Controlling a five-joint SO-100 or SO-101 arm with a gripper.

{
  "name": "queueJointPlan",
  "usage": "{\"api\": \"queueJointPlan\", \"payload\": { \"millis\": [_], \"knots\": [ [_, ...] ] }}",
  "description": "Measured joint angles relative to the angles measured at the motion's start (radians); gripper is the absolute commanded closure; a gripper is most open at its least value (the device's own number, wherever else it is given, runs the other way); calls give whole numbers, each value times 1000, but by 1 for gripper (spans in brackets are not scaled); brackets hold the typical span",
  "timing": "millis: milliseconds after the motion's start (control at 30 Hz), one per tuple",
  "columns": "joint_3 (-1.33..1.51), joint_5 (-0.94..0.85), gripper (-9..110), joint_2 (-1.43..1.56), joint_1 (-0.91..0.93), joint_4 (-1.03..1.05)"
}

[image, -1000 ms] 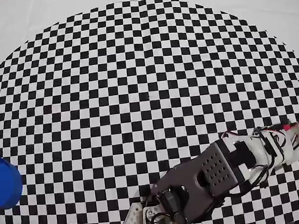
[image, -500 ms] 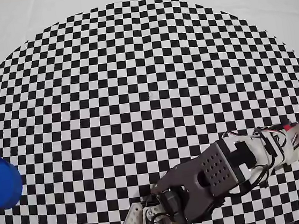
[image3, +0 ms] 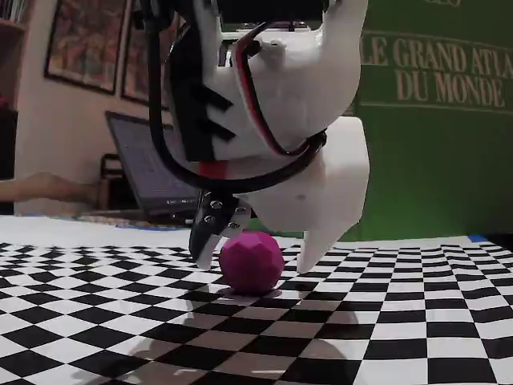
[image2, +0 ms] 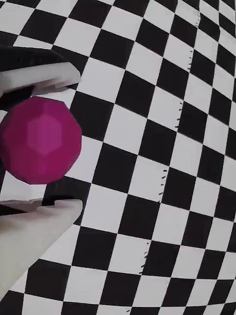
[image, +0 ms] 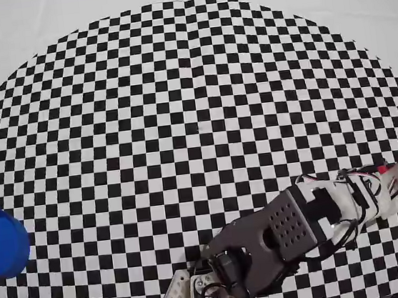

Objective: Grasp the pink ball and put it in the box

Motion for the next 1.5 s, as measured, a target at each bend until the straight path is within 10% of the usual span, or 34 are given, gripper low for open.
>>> {"api": "queueJointPlan", "payload": {
  "millis": [300, 1500],
  "knots": [
    [0, 0, 101, 0, 0, 0],
    [63, 0, 101, 121, 0, 0]
  ]
}}
